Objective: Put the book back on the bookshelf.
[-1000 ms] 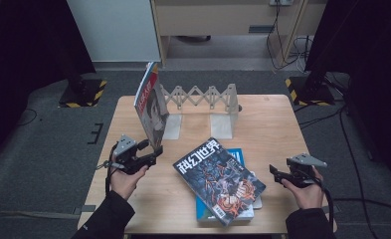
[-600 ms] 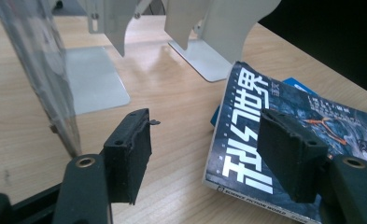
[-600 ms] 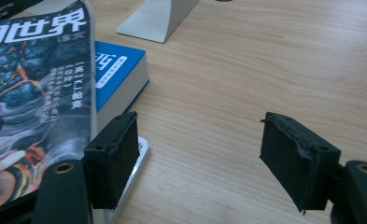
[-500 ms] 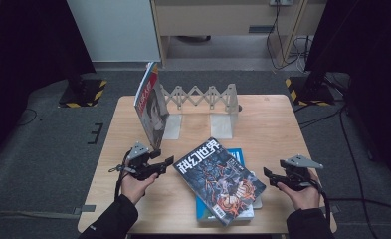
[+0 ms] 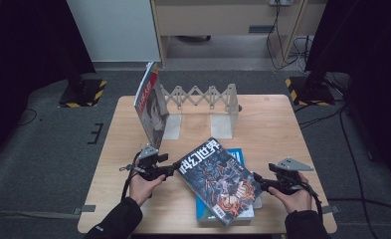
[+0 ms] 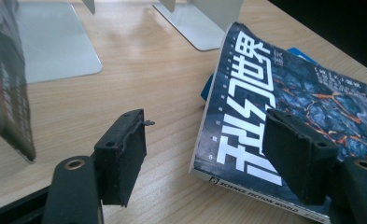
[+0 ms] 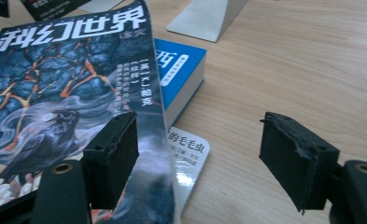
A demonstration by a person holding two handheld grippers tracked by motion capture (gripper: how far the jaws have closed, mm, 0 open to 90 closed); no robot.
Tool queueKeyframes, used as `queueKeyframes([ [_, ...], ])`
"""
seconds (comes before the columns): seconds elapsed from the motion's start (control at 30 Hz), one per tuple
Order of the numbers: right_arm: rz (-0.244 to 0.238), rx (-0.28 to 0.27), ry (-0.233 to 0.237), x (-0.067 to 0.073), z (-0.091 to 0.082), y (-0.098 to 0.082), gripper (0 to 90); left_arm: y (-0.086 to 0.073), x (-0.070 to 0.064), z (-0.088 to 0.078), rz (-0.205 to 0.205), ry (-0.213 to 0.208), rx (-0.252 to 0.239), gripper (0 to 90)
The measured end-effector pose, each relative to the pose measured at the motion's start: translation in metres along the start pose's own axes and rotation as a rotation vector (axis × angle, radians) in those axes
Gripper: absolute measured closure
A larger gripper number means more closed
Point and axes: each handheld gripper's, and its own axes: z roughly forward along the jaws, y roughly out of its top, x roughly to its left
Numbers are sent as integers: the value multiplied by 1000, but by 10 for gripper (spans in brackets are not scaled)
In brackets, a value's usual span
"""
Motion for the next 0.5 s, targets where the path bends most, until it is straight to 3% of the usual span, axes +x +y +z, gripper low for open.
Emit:
queueKeyframes([
  [0.27, 4, 11, 45, 12, 7, -2, 276, -5, 2, 13, -16, -24, 45, 281],
  [0.37, 4, 20, 57, 16, 10, -3, 275, -6, 2, 18, -42, -51, 45, 270],
  [0.5, -1, 32, 64, 19, 14, -4, 272, -6, 1, 22, -46, -69, 47, 264],
])
